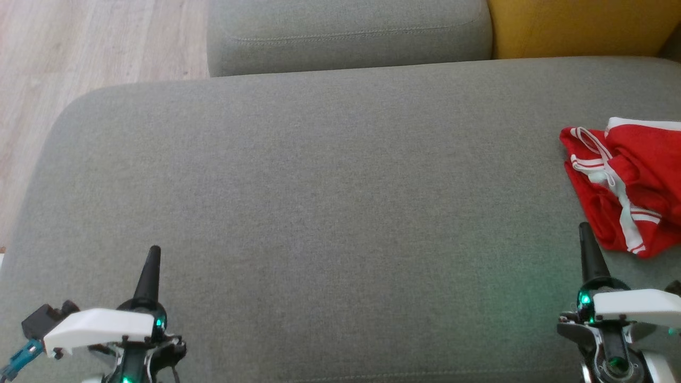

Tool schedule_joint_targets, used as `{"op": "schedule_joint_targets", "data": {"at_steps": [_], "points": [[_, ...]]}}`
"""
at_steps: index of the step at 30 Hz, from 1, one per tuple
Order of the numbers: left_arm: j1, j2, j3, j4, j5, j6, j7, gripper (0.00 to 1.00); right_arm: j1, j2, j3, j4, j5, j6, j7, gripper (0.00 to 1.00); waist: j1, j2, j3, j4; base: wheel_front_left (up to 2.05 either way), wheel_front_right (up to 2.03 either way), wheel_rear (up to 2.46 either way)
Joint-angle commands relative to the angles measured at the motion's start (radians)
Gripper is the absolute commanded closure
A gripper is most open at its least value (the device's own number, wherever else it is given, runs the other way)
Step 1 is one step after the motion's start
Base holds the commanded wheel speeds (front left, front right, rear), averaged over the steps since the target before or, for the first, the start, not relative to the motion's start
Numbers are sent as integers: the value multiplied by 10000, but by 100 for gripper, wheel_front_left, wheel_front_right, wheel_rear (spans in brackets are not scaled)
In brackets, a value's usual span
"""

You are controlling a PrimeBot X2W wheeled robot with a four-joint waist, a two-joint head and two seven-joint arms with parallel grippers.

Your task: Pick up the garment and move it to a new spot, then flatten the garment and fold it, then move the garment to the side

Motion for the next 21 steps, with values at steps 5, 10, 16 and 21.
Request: {"op": "schedule_joint_targets", "data": {"at_steps": [5,10,16,21], "points": [[-688,32,489,-245,-824,-191,193,100,-640,-206,86,-151,874,-8,70,100,0,0,-25,5,0,0,0],[-758,5,598,-211,-1389,-262,328,100,-698,-204,36,-54,1447,-8,107,100,0,0,-45,9,0,0,0],[-842,-26,728,-171,-2066,-347,490,100,-769,-202,-25,63,2133,-9,153,100,0,0,-70,14,0,0,0],[-911,-53,836,-137,-2627,-418,624,100,-827,-199,-76,159,2701,-9,192,100,0,0,-90,18,0,0,0]]}}
